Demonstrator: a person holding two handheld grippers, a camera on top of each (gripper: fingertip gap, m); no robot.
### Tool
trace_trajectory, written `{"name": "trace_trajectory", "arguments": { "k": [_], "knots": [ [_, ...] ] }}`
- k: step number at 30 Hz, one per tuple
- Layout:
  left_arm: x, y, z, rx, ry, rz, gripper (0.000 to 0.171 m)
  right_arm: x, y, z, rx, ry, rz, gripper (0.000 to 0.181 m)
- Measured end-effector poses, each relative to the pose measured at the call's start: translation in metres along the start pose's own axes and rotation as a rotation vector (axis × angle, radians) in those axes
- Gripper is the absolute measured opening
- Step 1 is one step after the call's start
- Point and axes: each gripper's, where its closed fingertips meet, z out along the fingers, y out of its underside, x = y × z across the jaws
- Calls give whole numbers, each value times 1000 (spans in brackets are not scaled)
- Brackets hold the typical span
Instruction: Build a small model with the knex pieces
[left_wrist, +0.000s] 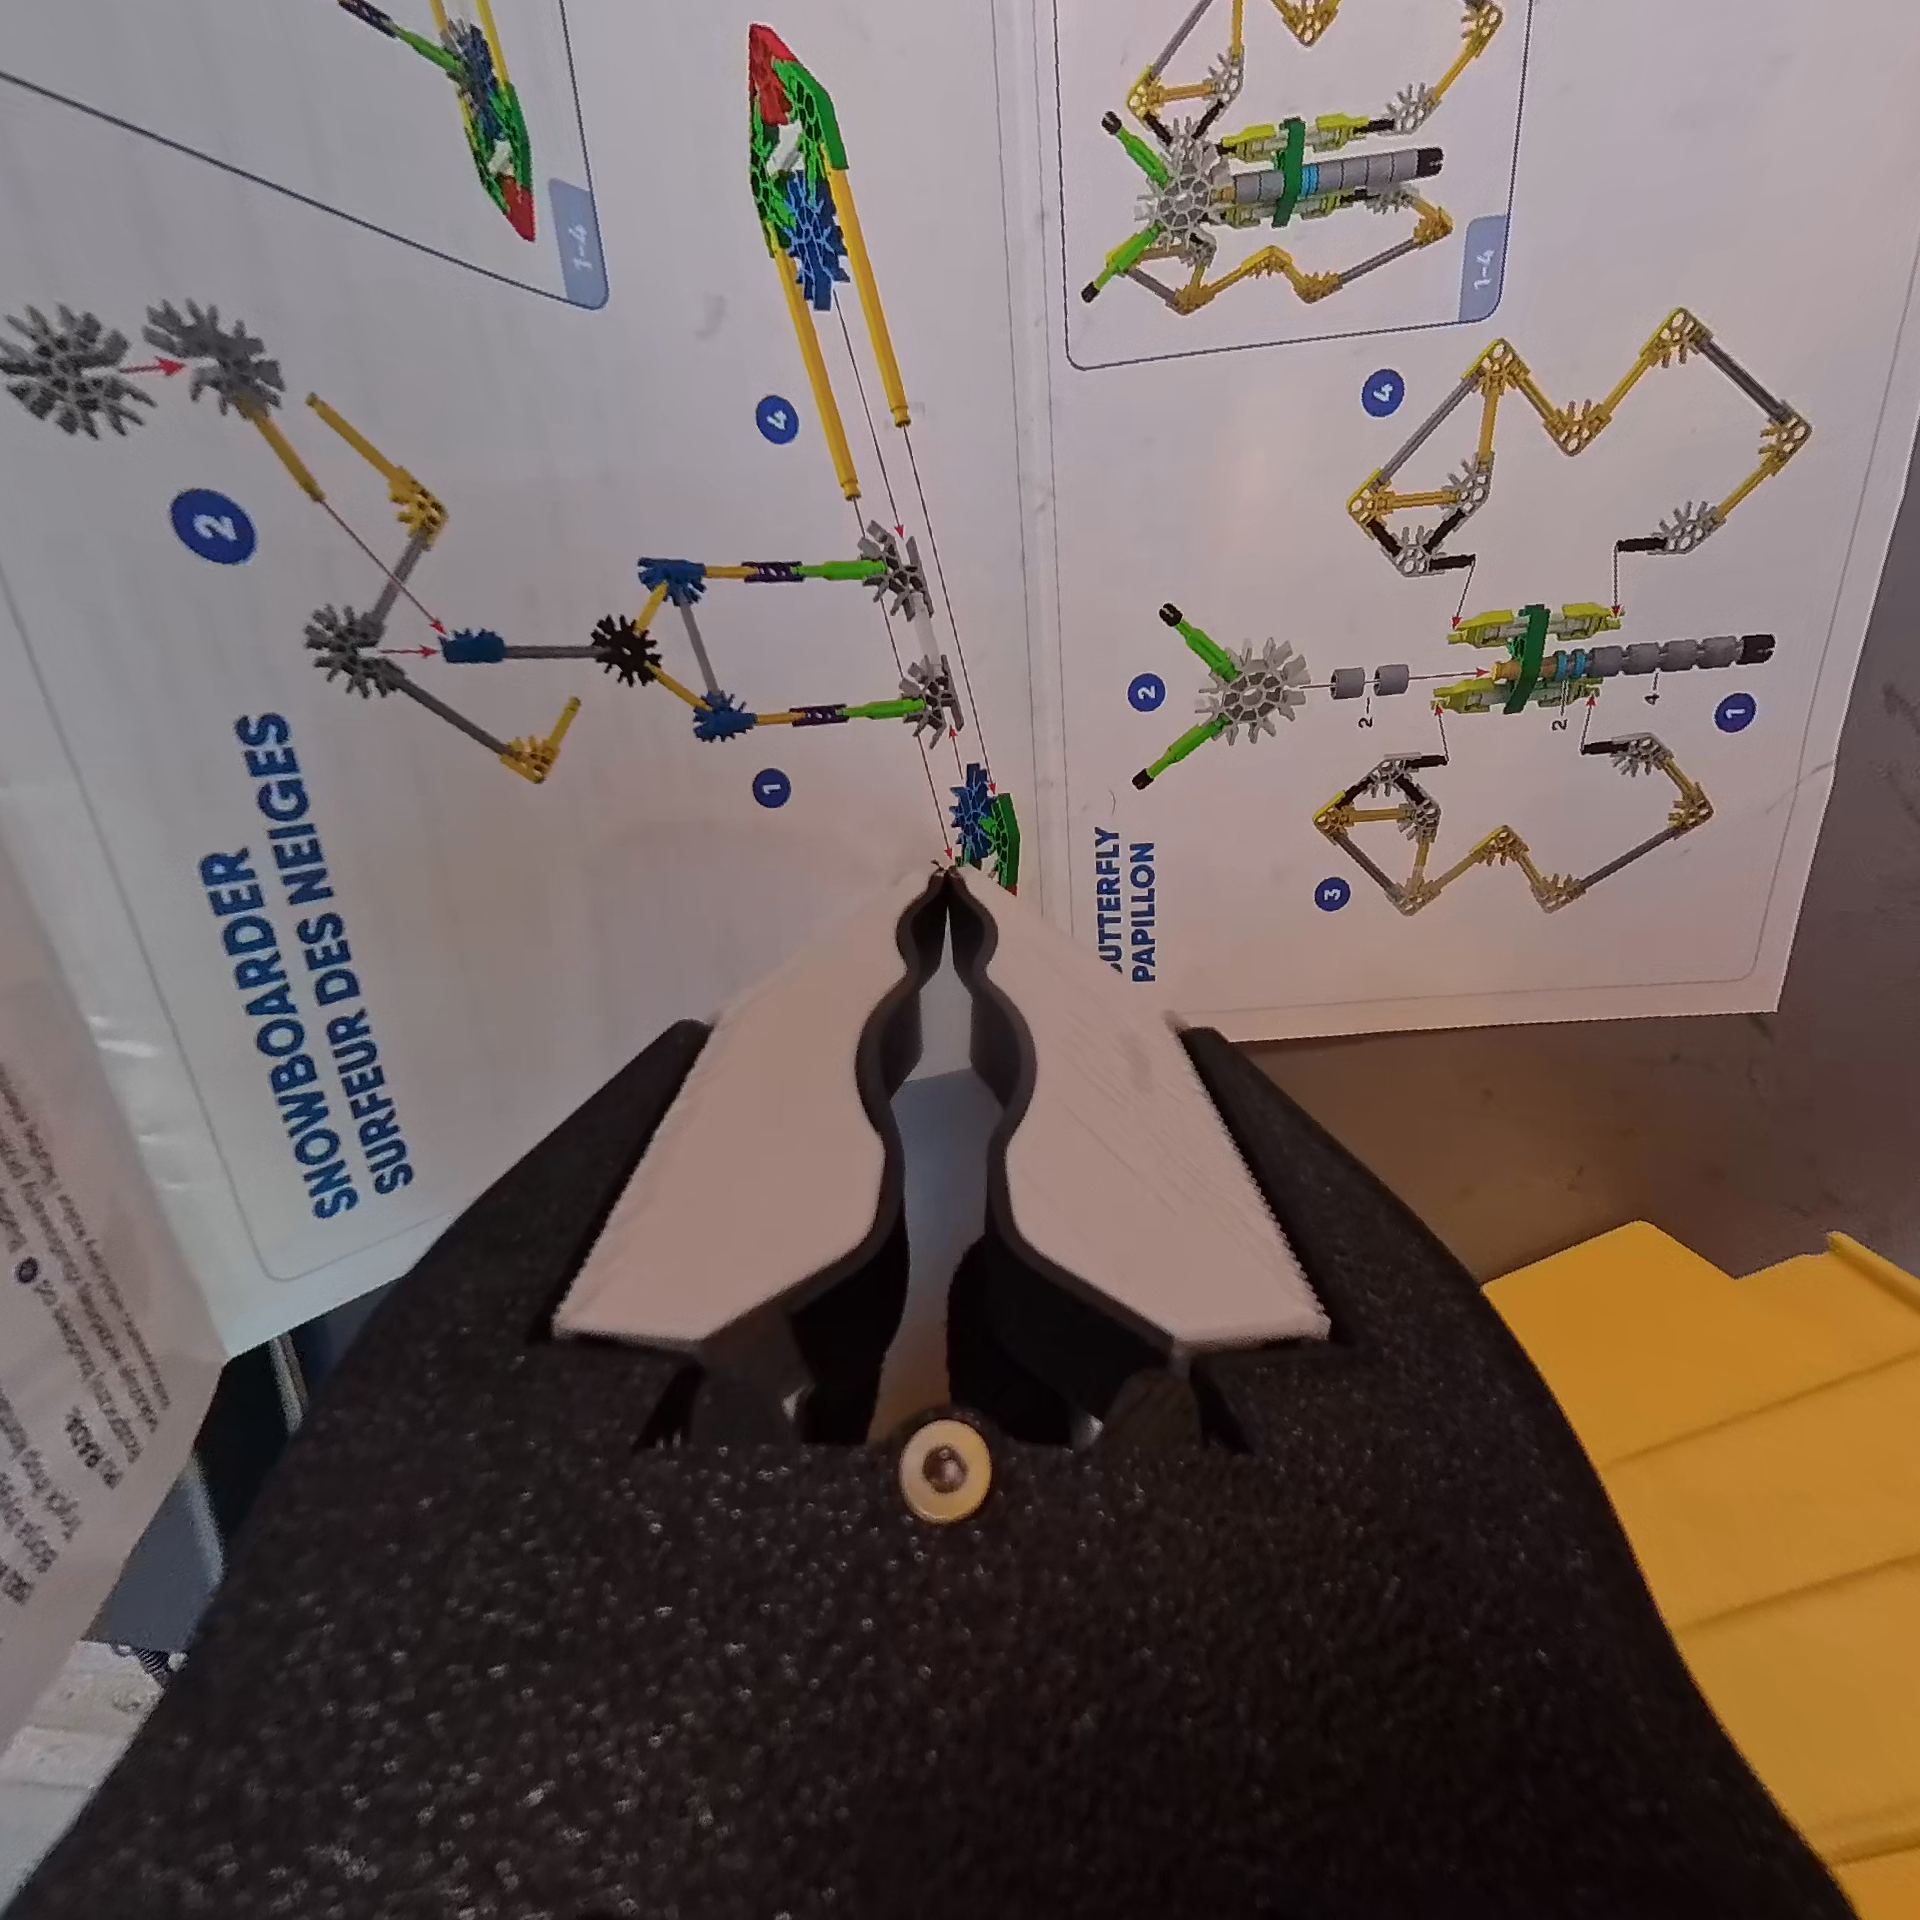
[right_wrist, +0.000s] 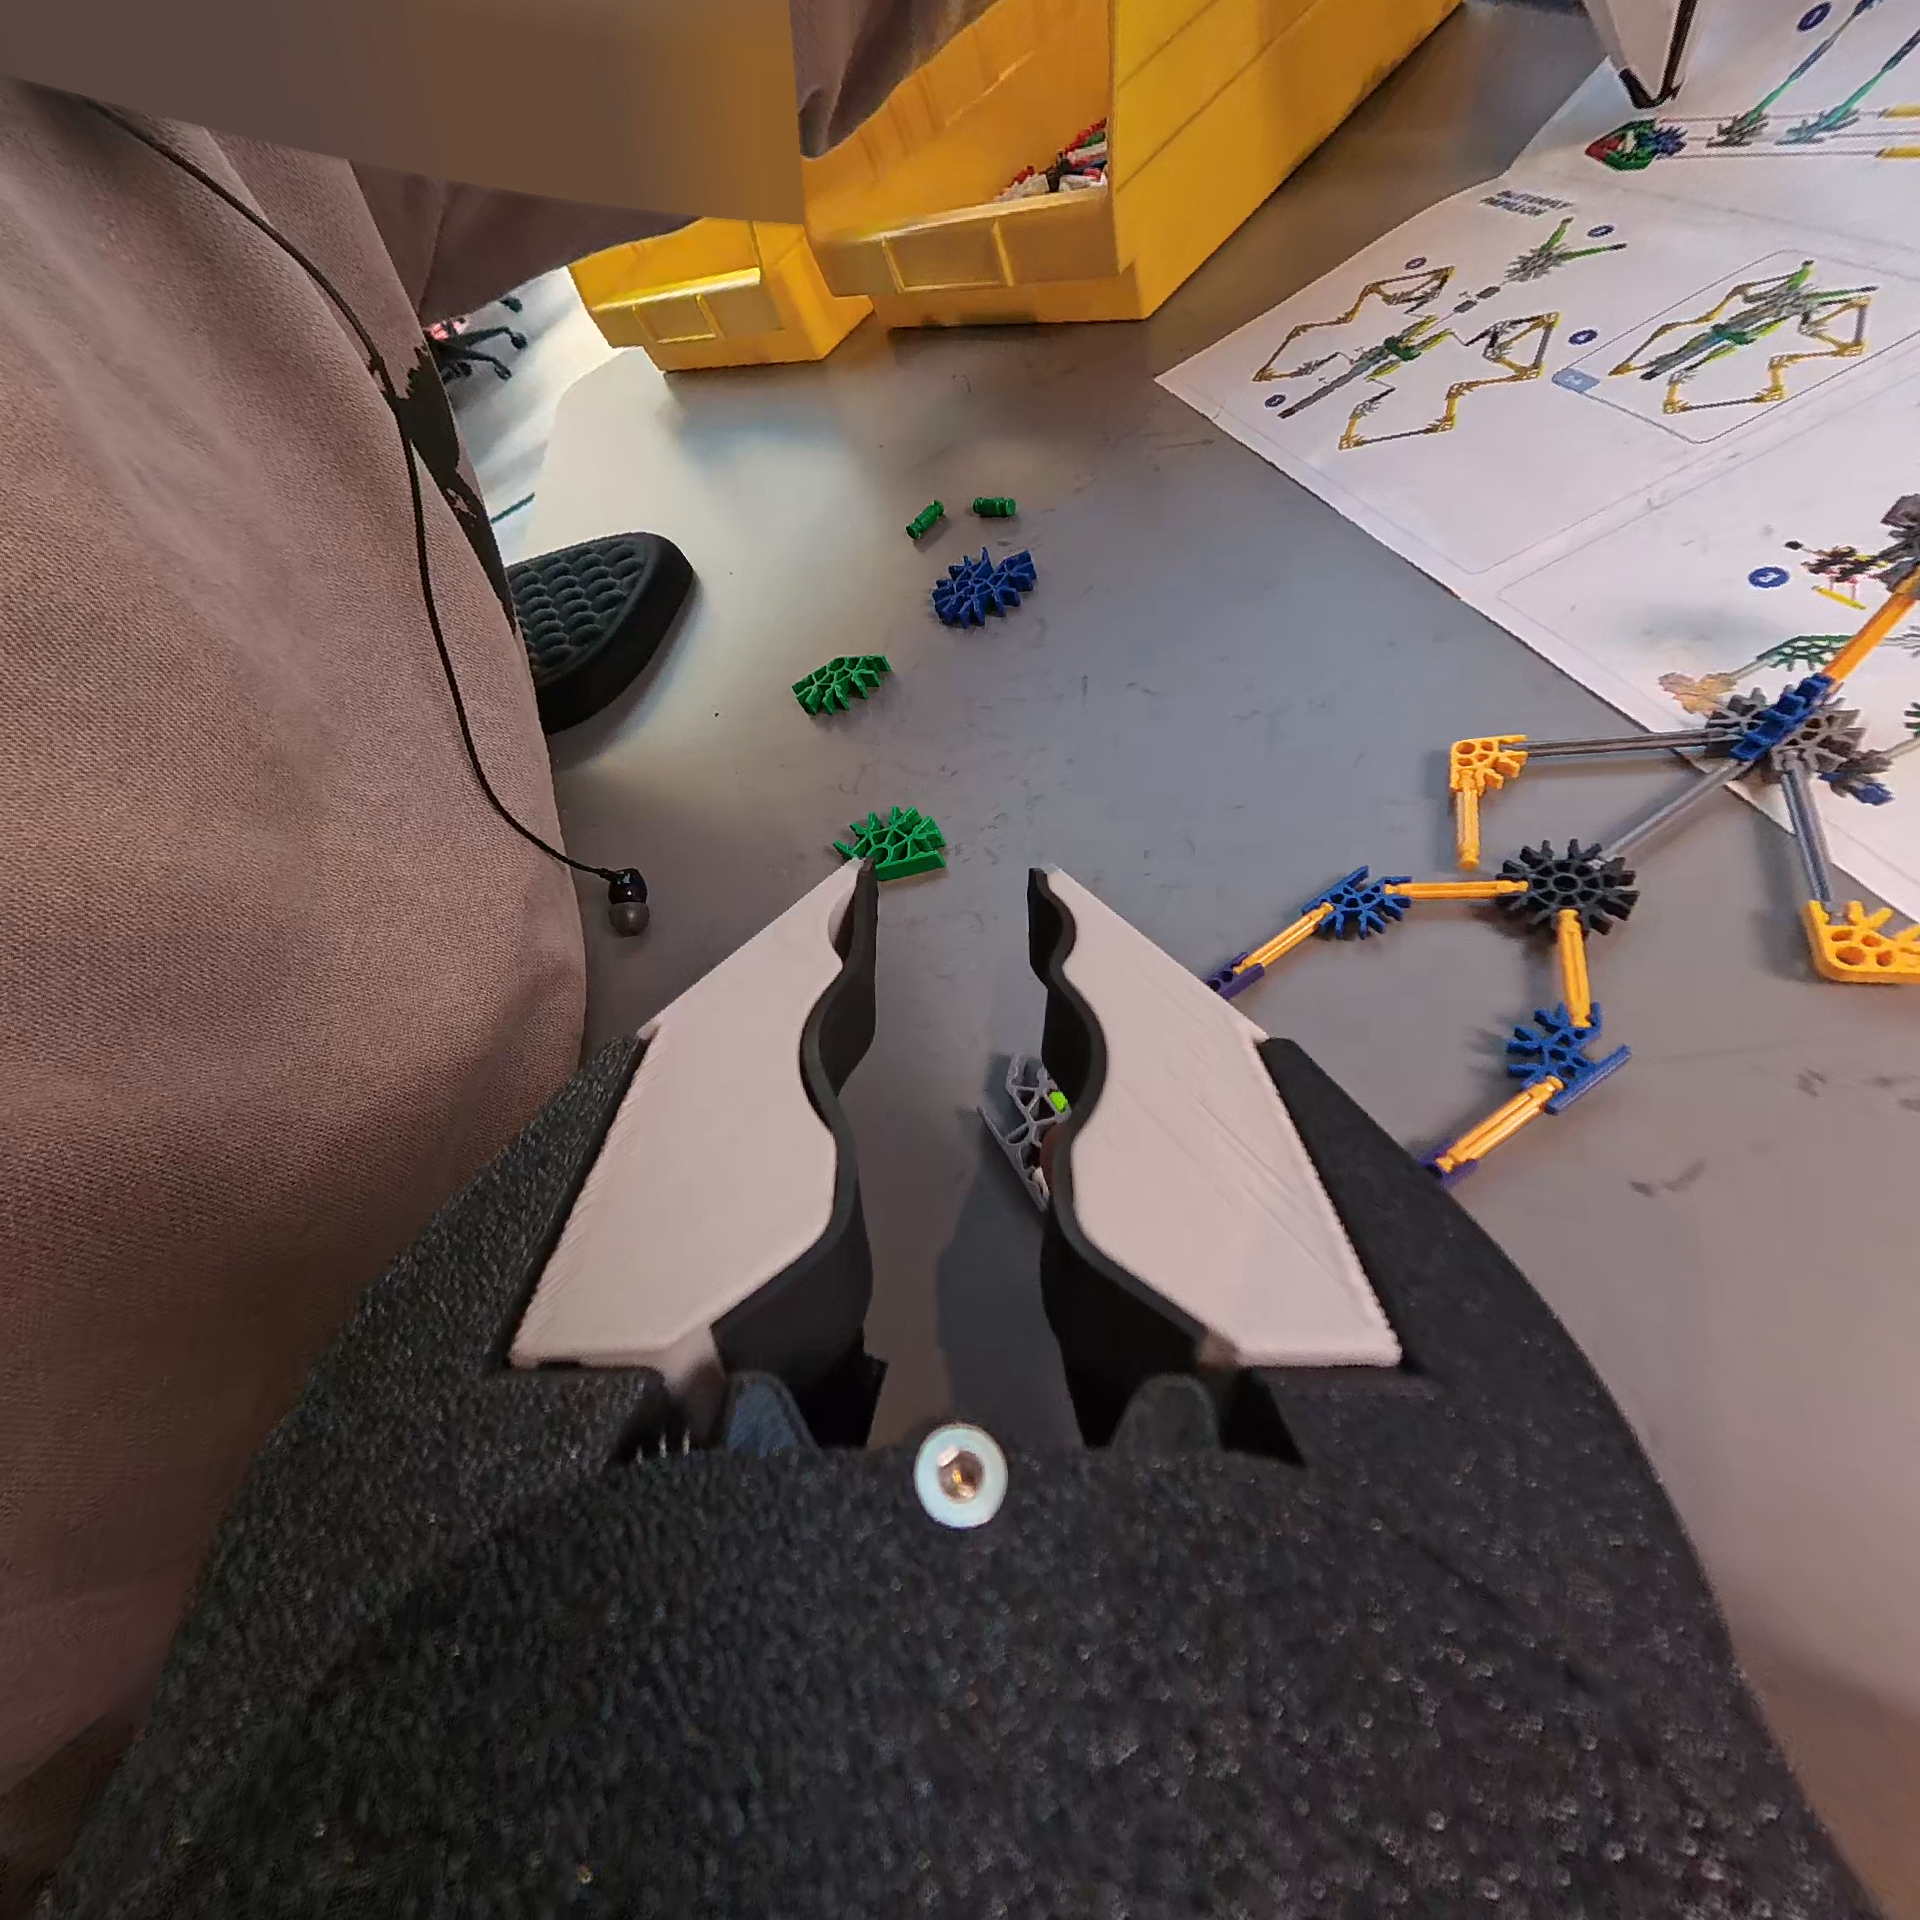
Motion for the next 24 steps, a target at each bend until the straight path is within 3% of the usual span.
{"name": "trace_trajectory", "arguments": {
  "k": [24],
  "knots": [
    [7, 5, 2, -25, 20, 7, 0, 1, 2, 1, -9, 2, 12, 27]
  ]
}}
